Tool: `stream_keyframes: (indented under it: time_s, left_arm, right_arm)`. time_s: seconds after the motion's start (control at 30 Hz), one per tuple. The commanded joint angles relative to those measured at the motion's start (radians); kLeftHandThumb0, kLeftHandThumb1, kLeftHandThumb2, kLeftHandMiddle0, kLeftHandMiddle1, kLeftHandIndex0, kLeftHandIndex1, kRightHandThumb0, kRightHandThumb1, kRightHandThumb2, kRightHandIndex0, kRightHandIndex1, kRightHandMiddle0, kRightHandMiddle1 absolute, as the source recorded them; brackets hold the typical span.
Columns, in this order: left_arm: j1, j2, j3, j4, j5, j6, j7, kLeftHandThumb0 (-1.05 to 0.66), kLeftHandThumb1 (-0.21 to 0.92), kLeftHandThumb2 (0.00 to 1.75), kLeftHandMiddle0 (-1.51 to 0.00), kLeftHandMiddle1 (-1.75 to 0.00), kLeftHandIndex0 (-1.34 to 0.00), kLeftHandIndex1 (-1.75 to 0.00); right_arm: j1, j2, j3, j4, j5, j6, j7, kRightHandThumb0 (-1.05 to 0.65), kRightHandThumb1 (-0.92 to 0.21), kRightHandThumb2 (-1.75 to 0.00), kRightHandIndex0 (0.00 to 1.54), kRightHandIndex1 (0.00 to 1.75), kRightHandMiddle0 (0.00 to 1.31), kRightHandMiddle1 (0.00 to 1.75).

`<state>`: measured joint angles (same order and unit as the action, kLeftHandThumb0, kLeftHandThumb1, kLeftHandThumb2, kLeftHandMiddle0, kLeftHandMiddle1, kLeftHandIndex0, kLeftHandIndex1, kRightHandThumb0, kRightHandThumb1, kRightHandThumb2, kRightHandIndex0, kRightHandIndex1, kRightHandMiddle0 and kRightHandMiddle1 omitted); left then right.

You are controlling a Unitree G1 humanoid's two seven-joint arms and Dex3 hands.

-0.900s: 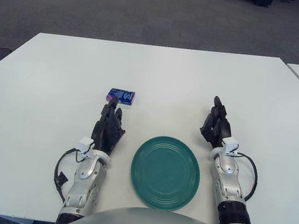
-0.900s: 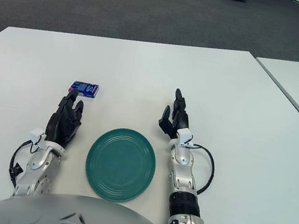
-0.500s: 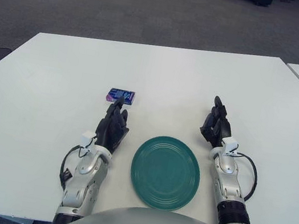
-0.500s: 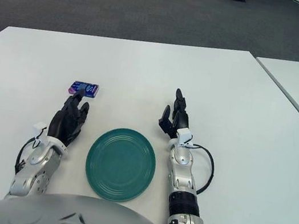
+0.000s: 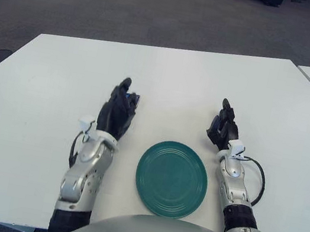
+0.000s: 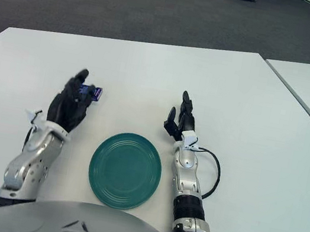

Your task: Put the gum into the plate.

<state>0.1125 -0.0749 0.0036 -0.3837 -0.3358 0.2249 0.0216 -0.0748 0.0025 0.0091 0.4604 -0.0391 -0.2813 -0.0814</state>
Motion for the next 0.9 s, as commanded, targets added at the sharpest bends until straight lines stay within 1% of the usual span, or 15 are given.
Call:
stream_keyframes:
  time_s: [0.0, 0.07, 0.13, 0.17, 0.2, 0.23, 0.27, 0.3, 0.33, 0.37, 0.43, 0.5, 0.53, 0.7, 0.87]
  left_arm:
    - [-0.152, 0.118, -0.001, 0.102, 0.195, -0.095, 0.01, -0.91, 0.92, 0.86, -0.1, -0.02, 0.0, -0.41]
    - [-0.209, 0.177, -0.018, 0.194, 0.291, -0.158, 0.001, -0.92, 0.92, 0.85, -0.12, -0.03, 0.0, -0.45]
    - [-0.244, 0.205, -0.026, 0.258, 0.339, -0.205, -0.007, -0.92, 0.92, 0.83, -0.14, -0.03, 0.0, -0.48]
    - [-0.281, 0.258, -0.047, 0.346, 0.406, -0.263, -0.01, -0.93, 0.92, 0.82, -0.14, -0.03, 0.0, -0.49]
    - [-0.326, 0.327, -0.082, 0.458, 0.496, -0.337, -0.002, -0.93, 0.92, 0.81, -0.15, -0.03, 0.0, -0.49]
    - [-0.359, 0.376, -0.107, 0.545, 0.56, -0.395, 0.005, -0.96, 0.92, 0.78, -0.16, -0.04, 0.0, -0.52]
    - [-0.415, 0.462, -0.179, 0.65, 0.703, -0.445, 0.05, -0.98, 0.92, 0.76, -0.17, -0.04, 0.0, -0.53]
    - [-0.451, 0.513, -0.226, 0.714, 0.794, -0.473, 0.084, -0.99, 0.92, 0.74, -0.18, -0.04, 0.0, -0.56]
    - [-0.493, 0.562, -0.291, 0.759, 0.904, -0.47, 0.112, -1.01, 0.92, 0.71, -0.18, -0.03, 0.0, -0.6]
    - [-0.52, 0.591, -0.333, 0.788, 0.975, -0.467, 0.129, -1.03, 0.92, 0.68, -0.19, -0.03, 0.0, -0.65]
    - [-0.56, 0.62, -0.396, 0.852, 1.059, -0.466, 0.155, -1.04, 0.92, 0.64, -0.18, -0.02, 0.0, -0.7]
    - [-0.598, 0.634, -0.433, 0.921, 1.094, -0.484, 0.159, -1.04, 0.92, 0.61, -0.17, -0.01, 0.0, -0.72]
    - [-0.617, 0.648, -0.448, 0.941, 1.104, -0.498, 0.134, -1.04, 0.92, 0.6, -0.16, -0.01, 0.0, -0.72]
    - [-0.701, 0.688, -0.503, 1.036, 1.145, -0.551, 0.062, -1.05, 0.92, 0.56, -0.04, -0.01, 0.0, -0.48]
    - [-0.798, 0.679, -0.553, 1.161, 1.187, -0.585, 0.039, -1.05, 0.92, 0.53, -0.01, 0.0, 0.0, -0.38]
  right_arm:
    - [0.1, 0.024, 0.017, 0.192, -0.018, 0.143, -0.004, -0.89, -0.92, -0.9, 0.02, 0.01, 0.05, 0.05]
    - [0.097, 0.024, 0.017, 0.199, -0.019, 0.138, -0.005, -0.89, -0.92, -0.9, 0.03, 0.01, 0.05, 0.05]
    - [0.09, 0.025, 0.015, 0.21, -0.021, 0.135, -0.007, -0.9, -0.92, -0.9, 0.03, 0.01, 0.05, 0.06]
    - [0.088, 0.025, 0.015, 0.215, -0.022, 0.132, -0.006, -0.9, -0.92, -0.9, 0.03, 0.01, 0.05, 0.06]
    - [0.086, 0.025, 0.014, 0.221, -0.022, 0.129, -0.006, -0.9, -0.92, -0.9, 0.03, 0.01, 0.05, 0.06]
    - [0.081, 0.026, 0.013, 0.229, -0.022, 0.127, -0.007, -0.9, -0.92, -0.91, 0.04, 0.01, 0.05, 0.07]
    - [0.079, 0.026, 0.013, 0.235, -0.022, 0.124, -0.006, -0.9, -0.92, -0.91, 0.04, 0.01, 0.05, 0.07]
    - [0.076, 0.026, 0.013, 0.241, -0.022, 0.122, -0.006, -0.9, -0.92, -0.91, 0.04, 0.01, 0.05, 0.07]
    - [0.075, 0.025, 0.012, 0.243, -0.022, 0.12, -0.005, -0.89, -0.92, -0.91, 0.05, 0.01, 0.05, 0.08]
    - [0.075, 0.025, 0.012, 0.243, -0.021, 0.118, -0.005, -0.89, -0.92, -0.91, 0.05, 0.01, 0.03, 0.11]
    - [0.074, 0.023, 0.012, 0.244, -0.021, 0.115, -0.003, -0.89, -0.92, -0.91, 0.06, 0.01, 0.02, 0.15]
    - [0.074, 0.021, 0.011, 0.247, -0.021, 0.111, -0.002, -0.89, -0.92, -0.91, 0.06, 0.0, 0.01, 0.16]
    - [0.075, 0.02, 0.011, 0.247, -0.021, 0.108, -0.002, -0.89, -0.92, -0.91, 0.06, 0.0, 0.0, 0.16]
    - [0.074, 0.018, 0.008, 0.26, -0.02, 0.096, -0.002, -0.88, -0.92, -0.92, 0.06, 0.0, 0.0, 0.15]
    - [0.069, 0.016, 0.005, 0.284, -0.022, 0.084, -0.008, -0.88, -0.92, -0.93, 0.06, 0.0, 0.0, 0.15]
